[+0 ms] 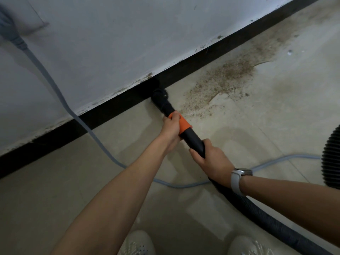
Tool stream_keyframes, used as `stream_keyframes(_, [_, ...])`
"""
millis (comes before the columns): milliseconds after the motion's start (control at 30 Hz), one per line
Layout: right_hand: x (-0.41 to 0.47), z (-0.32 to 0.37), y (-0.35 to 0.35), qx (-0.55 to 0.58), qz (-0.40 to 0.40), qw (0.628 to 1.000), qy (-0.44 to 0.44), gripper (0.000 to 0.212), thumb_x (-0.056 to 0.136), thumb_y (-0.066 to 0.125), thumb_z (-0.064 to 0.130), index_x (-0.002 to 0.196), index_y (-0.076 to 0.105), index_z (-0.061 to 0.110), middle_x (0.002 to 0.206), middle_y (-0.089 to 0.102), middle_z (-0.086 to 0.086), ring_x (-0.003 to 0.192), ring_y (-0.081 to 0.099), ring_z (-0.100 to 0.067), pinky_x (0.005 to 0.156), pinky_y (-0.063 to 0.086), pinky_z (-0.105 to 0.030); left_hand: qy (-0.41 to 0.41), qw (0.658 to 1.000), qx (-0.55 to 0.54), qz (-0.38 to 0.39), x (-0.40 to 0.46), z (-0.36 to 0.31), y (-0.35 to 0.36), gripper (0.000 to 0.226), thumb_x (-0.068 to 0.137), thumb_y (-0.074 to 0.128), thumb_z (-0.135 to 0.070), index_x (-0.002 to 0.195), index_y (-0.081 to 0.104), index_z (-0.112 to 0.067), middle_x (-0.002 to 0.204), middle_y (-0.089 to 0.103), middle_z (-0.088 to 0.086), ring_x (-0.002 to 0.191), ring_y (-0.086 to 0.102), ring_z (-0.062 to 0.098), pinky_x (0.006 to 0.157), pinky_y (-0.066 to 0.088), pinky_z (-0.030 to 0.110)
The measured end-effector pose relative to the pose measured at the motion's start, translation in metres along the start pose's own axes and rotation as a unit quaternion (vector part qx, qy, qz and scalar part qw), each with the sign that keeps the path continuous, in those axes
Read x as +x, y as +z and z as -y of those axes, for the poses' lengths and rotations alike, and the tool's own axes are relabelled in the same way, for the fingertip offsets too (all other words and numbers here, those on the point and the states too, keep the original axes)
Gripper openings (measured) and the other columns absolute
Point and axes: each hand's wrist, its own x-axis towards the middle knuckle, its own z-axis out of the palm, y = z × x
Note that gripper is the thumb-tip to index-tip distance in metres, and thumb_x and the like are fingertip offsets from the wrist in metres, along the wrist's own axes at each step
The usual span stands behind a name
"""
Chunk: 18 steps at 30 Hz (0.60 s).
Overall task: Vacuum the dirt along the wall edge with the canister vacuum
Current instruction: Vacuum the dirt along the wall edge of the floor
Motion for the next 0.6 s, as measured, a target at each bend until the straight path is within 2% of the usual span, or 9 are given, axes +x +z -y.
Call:
stream_keyframes(67, [0.003,-0.002,-0.004,0.022,-0.022,0.999,0.009,0.03,0.091,0.052,0.044,0.093,0.037,0.018,0.064,0.048,0.004,0.059,0.049,-0.025,0.051,0.032,-0.034,-0.021,0.999,0.012,0.033,0.003,-0.008,0.014,0.018,0.103,0.037,-0.026,0.111,0.033,-0.011,0.084,0.046,0.005,0.067,0.055,0.023,0.058,0.052,0.037])
stream_keyframes(133, [0.006,-0.001,-0.011,0.05,-0.023,0.998,0.011,0.03,0.091,0.053,0.041,0.094,0.039,0.015,0.064,0.05,0.002,0.058,0.052,-0.025,0.05,0.036,-0.034,-0.019,0.999,0.029,0.036,0.005,-0.013,0.023,0.021,0.103,0.036,-0.027,0.114,0.033,-0.01,0.085,0.046,0.005,0.068,0.056,0.022,0.056,0.052,0.034])
stream_keyframes(233, [0.001,-0.001,-0.015,0.071,0.002,0.997,-0.008,0.03,0.091,0.054,0.04,0.094,0.043,0.013,0.066,0.056,-0.004,0.059,0.057,-0.027,0.054,0.042,-0.036,0.022,0.998,0.064,-0.007,0.0,-0.004,0.019,0.033,0.102,0.036,-0.029,0.127,0.031,-0.007,0.089,0.048,0.005,0.083,0.061,0.03,0.072,0.055,0.043])
stream_keyframes(300, [-0.009,-0.002,-0.011,0.067,0.03,0.997,-0.023,0.029,0.089,0.055,0.041,0.091,0.042,0.015,0.063,0.053,0.0,0.057,0.054,-0.024,0.052,0.036,-0.033,0.057,0.994,0.083,-0.05,-0.009,0.009,0.003,0.031,0.101,0.037,-0.029,0.124,0.032,-0.009,0.091,0.049,0.005,0.101,0.06,0.038,0.09,0.05,0.052])
stream_keyframes(333, [-0.015,-0.002,-0.007,0.06,0.048,0.997,-0.032,0.029,0.089,0.056,0.042,0.089,0.04,0.017,0.062,0.051,0.004,0.057,0.051,-0.022,0.051,0.032,-0.03,0.067,0.992,0.083,-0.073,-0.014,0.017,-0.007,0.03,0.1,0.037,-0.029,0.122,0.033,-0.009,0.093,0.05,0.007,0.104,0.059,0.039,0.093,0.048,0.054])
stream_keyframes(467, [-0.035,-0.001,0.01,0.024,0.124,0.991,-0.053,0.029,0.089,0.055,0.044,0.089,0.038,0.021,0.066,0.048,0.005,0.065,0.053,-0.023,0.056,0.032,-0.03,0.057,0.987,0.07,-0.13,-0.039,0.042,-0.04,0.046,0.101,0.036,-0.028,0.138,0.022,-0.005,0.094,0.058,0.015,0.091,0.064,0.034,0.093,0.049,0.052])
stream_keyframes(533, [-0.041,-0.002,0.011,0.019,0.134,0.99,-0.051,0.029,0.089,0.055,0.044,0.09,0.037,0.021,0.071,0.05,0.002,0.071,0.056,-0.025,0.058,0.033,-0.03,0.051,0.989,0.055,-0.124,-0.044,0.05,-0.043,0.048,0.102,0.036,-0.027,0.142,0.019,-0.006,0.088,0.056,0.01,0.078,0.066,0.027,0.089,0.052,0.049])
stream_keyframes(600, [-0.043,-0.005,0.006,0.029,0.13,0.99,-0.038,0.029,0.09,0.055,0.042,0.09,0.038,0.02,0.073,0.052,0.0,0.07,0.055,-0.023,0.058,0.033,-0.03,0.044,0.991,0.051,-0.111,-0.043,0.052,-0.038,0.049,0.102,0.036,-0.026,0.142,0.017,-0.006,0.085,0.054,0.006,0.081,0.066,0.028,0.089,0.052,0.048])
